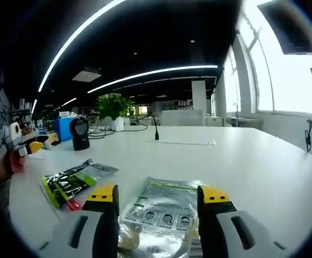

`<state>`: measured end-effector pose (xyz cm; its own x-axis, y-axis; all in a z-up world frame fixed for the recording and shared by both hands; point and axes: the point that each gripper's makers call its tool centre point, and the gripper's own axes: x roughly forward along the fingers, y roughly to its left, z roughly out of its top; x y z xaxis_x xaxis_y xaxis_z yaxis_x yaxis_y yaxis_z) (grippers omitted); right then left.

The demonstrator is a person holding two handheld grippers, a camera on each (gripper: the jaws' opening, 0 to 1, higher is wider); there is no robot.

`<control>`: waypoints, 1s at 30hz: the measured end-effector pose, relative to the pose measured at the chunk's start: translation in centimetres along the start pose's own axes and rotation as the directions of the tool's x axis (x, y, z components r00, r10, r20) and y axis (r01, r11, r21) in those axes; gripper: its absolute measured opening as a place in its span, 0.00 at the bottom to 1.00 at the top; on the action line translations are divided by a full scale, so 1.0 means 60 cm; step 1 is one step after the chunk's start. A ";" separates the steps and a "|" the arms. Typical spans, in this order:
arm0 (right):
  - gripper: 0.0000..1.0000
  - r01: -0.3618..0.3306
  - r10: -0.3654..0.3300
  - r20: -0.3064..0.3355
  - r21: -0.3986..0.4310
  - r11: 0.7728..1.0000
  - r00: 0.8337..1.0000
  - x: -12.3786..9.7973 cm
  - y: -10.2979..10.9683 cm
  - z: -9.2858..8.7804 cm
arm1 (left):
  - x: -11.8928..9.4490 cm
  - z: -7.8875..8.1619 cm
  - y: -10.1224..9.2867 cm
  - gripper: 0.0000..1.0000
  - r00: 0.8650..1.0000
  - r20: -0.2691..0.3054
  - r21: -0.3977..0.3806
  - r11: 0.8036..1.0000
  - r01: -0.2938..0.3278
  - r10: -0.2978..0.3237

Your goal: Clip sheet goods on table flip sheet goods clip sheet goods scan sheet goods put sheet goods back to table

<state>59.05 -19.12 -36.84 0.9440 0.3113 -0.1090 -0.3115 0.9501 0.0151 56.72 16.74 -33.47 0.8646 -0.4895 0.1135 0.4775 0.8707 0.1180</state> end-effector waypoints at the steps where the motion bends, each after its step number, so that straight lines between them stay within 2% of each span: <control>1: 0.51 -0.001 0.001 0.033 -0.009 1.000 0.999 -0.003 0.001 0.012 | 0.000 0.000 0.000 0.33 1.000 0.000 -0.001 1.000 -0.001 0.001; 4: 0.52 -0.005 0.004 0.084 0.007 1.000 0.996 -0.012 0.010 0.033 | 0.000 0.000 0.001 0.33 1.000 0.000 0.000 1.000 -0.003 0.003; 6: 0.52 -0.018 0.019 0.146 -0.006 1.000 0.989 -0.019 0.022 0.054 | 0.000 -0.001 0.002 0.33 1.000 -0.001 0.001 1.000 -0.005 0.005; 8: 0.50 -0.019 0.027 0.245 -0.034 0.999 0.969 -0.032 0.034 0.080 | 0.000 -0.001 0.003 0.33 1.000 -0.003 0.001 1.000 -0.007 0.007; 10: 0.48 -0.042 0.045 0.295 -0.018 0.999 0.955 -0.041 0.044 0.090 | 0.001 -0.003 0.003 0.33 1.000 -0.007 0.000 1.000 -0.007 0.007; 13: 0.48 -0.046 0.044 0.244 0.004 0.999 0.969 -0.030 0.036 0.066 | 0.001 -0.003 0.002 0.33 1.000 -0.009 0.004 1.000 -0.006 0.006; 16: 0.47 -0.037 0.034 0.235 0.011 0.999 0.972 -0.029 0.031 0.049 | 0.000 -0.002 0.003 0.33 1.000 -0.005 0.003 1.000 -0.009 0.009; 17: 0.45 0.000 0.009 0.238 -0.039 0.999 0.971 -0.034 0.023 0.051 | 0.000 -0.001 0.004 0.33 1.000 -0.004 0.003 1.000 -0.012 0.012; 18: 0.41 0.009 0.006 0.258 -0.057 0.998 0.966 -0.039 0.024 0.060 | -0.001 -0.001 0.005 0.33 1.000 -0.001 0.001 1.000 -0.015 0.015; 20: 0.40 -0.032 0.028 0.291 0.007 0.999 0.956 -0.042 0.031 0.069 | -0.001 0.000 0.006 0.33 1.000 0.000 -0.002 1.000 -0.018 0.018; 24: 0.42 -0.026 0.025 0.280 0.001 1.000 0.960 -0.041 0.030 0.066 | 0.000 -0.002 0.002 0.33 1.000 -0.007 0.003 1.000 -0.010 0.011; 30: 0.36 -0.024 0.017 0.278 0.023 0.999 0.960 -0.042 0.024 0.064 | -0.001 0.000 0.001 0.33 1.000 -0.002 0.005 1.000 -0.011 0.011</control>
<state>56.65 -18.43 -32.72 0.9315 0.3205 0.1720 -0.3318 0.9425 0.0408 56.72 16.81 -33.47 0.8702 -0.4795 0.1130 0.4669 0.8759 0.1213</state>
